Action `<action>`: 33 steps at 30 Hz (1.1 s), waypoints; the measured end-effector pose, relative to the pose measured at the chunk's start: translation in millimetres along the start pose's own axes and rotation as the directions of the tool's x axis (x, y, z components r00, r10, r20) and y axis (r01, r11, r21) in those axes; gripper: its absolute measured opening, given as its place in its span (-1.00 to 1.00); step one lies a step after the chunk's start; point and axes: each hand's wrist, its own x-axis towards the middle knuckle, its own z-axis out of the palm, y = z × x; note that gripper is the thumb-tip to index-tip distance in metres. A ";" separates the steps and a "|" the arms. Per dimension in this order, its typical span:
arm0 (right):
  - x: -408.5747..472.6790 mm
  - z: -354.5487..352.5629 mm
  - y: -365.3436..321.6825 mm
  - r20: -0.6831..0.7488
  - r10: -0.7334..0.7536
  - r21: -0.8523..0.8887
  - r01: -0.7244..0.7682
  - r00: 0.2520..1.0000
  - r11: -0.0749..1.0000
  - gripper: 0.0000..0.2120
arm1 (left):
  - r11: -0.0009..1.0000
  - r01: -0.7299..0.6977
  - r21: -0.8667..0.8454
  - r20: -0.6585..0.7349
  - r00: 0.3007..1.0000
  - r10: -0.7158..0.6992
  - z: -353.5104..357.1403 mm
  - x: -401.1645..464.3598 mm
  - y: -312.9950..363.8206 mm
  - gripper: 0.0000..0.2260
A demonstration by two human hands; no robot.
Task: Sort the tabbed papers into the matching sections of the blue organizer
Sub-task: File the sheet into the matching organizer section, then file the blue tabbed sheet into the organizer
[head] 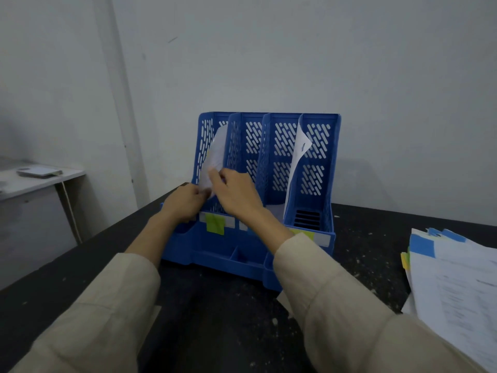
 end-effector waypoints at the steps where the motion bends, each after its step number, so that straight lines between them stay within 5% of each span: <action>1: -4.5 -0.1 6.3 0.007 -0.011 -0.047 0.011 1.000 0.999 -0.62 | 1.000 0.009 0.007 -0.003 1.000 -0.009 -0.5 0.9 0.3 -0.66; 5: -17.4 1.7 22.8 0.106 -0.073 -0.243 0.097 0.992 0.965 -0.76 | 0.997 0.070 -0.014 0.006 0.998 -0.070 -1.6 5.9 4.5 -0.58; 9: -27.5 2.1 21.6 0.193 -0.150 -0.348 0.210 0.970 0.914 -0.71 | 0.966 0.120 -0.228 -0.017 0.992 -0.128 -1.4 4.6 8.7 -0.38; 17: -48.3 -21.5 16.9 0.144 -0.338 -0.403 0.367 0.930 0.838 -0.76 | 0.968 -0.097 -0.232 -0.294 0.955 0.026 -3.7 -12.3 2.5 -0.52; 20: -58.3 -38.5 19.3 0.154 -0.409 -0.425 0.434 0.899 0.794 -0.78 | 0.970 -0.148 -0.192 -0.434 0.900 0.051 -1.6 -26.2 4.3 -0.69; 24: -75.9 -66.2 19.8 0.230 -0.484 -0.493 0.530 0.844 0.690 -0.78 | 0.958 -0.178 -0.223 -0.696 0.717 -0.029 3.7 -59.1 20.3 -0.84; 28: -91.7 -102.9 20.0 0.222 -0.496 -0.522 0.532 0.839 0.667 -0.78 | 0.931 -0.346 -0.114 -0.696 0.697 0.173 14.5 -81.8 47.5 -0.81; 33: -111.9 -160.2 15.0 0.096 -0.376 -0.535 0.366 0.922 0.762 -0.79 | 0.795 -0.606 0.030 -0.631 0.606 0.485 34.8 -95.4 116.0 -0.69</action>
